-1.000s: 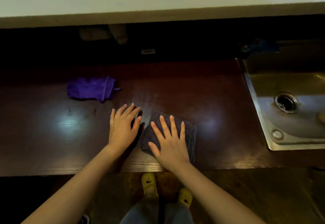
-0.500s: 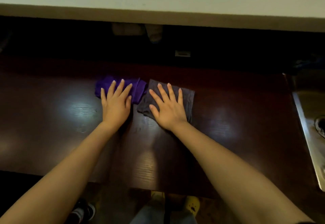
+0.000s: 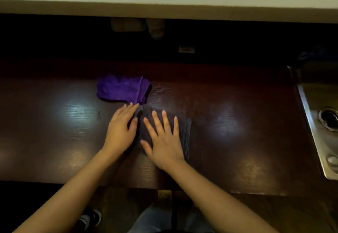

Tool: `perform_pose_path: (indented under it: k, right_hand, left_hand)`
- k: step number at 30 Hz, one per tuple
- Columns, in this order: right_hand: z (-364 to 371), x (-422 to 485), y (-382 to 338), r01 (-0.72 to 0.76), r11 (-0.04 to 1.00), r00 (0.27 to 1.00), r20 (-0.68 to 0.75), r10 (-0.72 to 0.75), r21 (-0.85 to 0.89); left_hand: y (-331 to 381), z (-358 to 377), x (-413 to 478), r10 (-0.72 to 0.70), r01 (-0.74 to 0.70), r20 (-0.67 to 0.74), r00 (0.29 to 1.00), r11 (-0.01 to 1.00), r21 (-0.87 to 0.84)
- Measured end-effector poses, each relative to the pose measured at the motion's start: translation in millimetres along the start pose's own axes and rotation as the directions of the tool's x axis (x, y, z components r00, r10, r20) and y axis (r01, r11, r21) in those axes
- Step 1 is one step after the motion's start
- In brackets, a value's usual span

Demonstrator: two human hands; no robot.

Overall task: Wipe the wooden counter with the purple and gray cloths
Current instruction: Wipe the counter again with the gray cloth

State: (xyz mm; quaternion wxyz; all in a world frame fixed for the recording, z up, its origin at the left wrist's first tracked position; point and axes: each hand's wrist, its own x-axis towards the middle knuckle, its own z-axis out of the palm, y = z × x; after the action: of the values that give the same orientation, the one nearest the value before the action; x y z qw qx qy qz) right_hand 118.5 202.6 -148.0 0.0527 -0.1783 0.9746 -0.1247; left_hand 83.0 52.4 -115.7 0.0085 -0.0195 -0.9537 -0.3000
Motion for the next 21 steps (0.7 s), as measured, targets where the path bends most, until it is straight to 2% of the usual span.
perform_pose_path:
  k: [3, 5, 8, 9, 11, 12, 14, 18, 21]
  right_hand:
    - [3, -44, -24, 0.048, 0.997, 0.993, 0.101, -0.054, 0.059]
    - [-2, -68, -37, 0.094, 0.982, 0.984, 0.136, -0.117, 0.165]
    - [-25, -71, -31, -0.019, 0.890, 0.984, 0.169, -0.065, 0.455]
    - [-32, -68, -23, -0.052, 0.874, 0.989, 0.145, -0.021, 0.484]
    - [-37, -64, -4, -0.047, 0.946, 0.999, 0.032, 0.039, 0.322]
    - [-36, -64, 4, -0.055, 0.976, 0.998, 0.010, 0.054, 0.211]
    - [-34, -65, 10, -0.068, 0.993, 0.998, 0.016, 0.067, 0.101]
    - [-31, -52, -1, -0.064, 0.995, 0.998, 0.000, 0.065, 0.072]
    - [-33, -21, -13, -0.019, 0.989, 1.000, -0.002, 0.020, 0.147]
  left_hand:
    - [4, -2, -30, -0.093, 0.094, 0.016, 0.996, 0.992, -0.081]
    - [6, -3, -37, -0.140, 0.141, 0.021, 0.990, 0.983, -0.113]
    - [13, -3, -42, -0.248, 0.257, 0.069, 0.966, 0.948, -0.187]
    - [14, -2, -44, -0.265, 0.276, 0.085, 0.960, 0.946, -0.169]
    - [12, -3, -49, -0.260, 0.269, 0.131, 0.957, 0.962, -0.053]
    - [10, -3, -51, -0.256, 0.258, 0.167, 0.952, 0.966, 0.012]
    - [9, -5, -56, -0.267, 0.256, 0.217, 0.939, 0.963, 0.077]
    - [1, -9, -56, -0.256, 0.245, 0.146, 0.956, 0.965, 0.091]
    - [-8, -19, -45, -0.287, 0.281, 0.048, 0.957, 0.954, 0.103]
